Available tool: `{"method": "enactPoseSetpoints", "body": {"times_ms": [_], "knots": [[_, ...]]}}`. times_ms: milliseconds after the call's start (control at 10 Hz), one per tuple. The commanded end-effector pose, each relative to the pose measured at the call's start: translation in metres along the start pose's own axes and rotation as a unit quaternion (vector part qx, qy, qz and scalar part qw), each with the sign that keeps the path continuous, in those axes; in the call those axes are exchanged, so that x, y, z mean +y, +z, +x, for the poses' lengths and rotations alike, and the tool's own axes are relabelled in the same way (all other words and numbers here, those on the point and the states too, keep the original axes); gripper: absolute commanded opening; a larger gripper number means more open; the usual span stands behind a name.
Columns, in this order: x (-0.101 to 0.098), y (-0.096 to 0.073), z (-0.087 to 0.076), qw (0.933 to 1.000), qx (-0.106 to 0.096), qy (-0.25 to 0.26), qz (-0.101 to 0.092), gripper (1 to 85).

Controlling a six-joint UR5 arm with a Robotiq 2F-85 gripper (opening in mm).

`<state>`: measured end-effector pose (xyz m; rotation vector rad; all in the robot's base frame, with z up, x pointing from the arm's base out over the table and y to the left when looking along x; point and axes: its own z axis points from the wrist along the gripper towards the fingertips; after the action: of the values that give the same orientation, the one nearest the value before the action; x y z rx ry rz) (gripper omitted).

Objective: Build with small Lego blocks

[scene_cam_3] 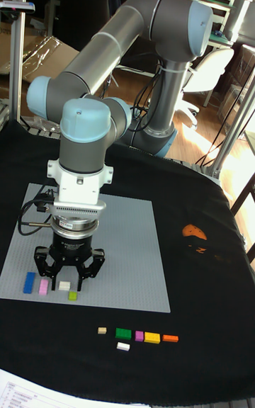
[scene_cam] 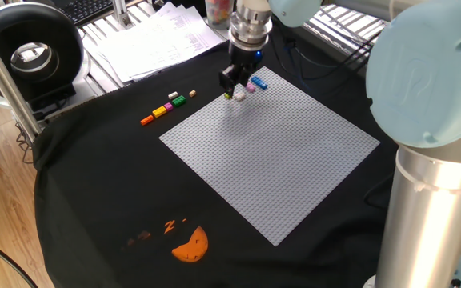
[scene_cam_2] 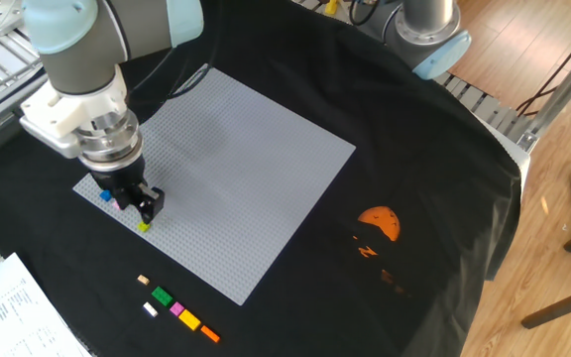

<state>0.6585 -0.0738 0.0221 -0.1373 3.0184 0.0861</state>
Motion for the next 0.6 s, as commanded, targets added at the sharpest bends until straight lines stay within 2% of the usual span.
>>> {"method": "enactPoseSetpoints", "body": {"times_ms": [0,100,200,500], "knots": [[0.014,-0.010,-0.024,1.0000,0.001,0.007,0.002,47.7],[0.021,-0.013,-0.034,0.9999,0.005,0.006,0.008,42.3],[0.030,-0.013,-0.043,0.9999,0.007,0.008,0.011,40.7],[0.064,-0.006,-0.068,0.9998,0.004,0.014,0.014,39.7]]}}
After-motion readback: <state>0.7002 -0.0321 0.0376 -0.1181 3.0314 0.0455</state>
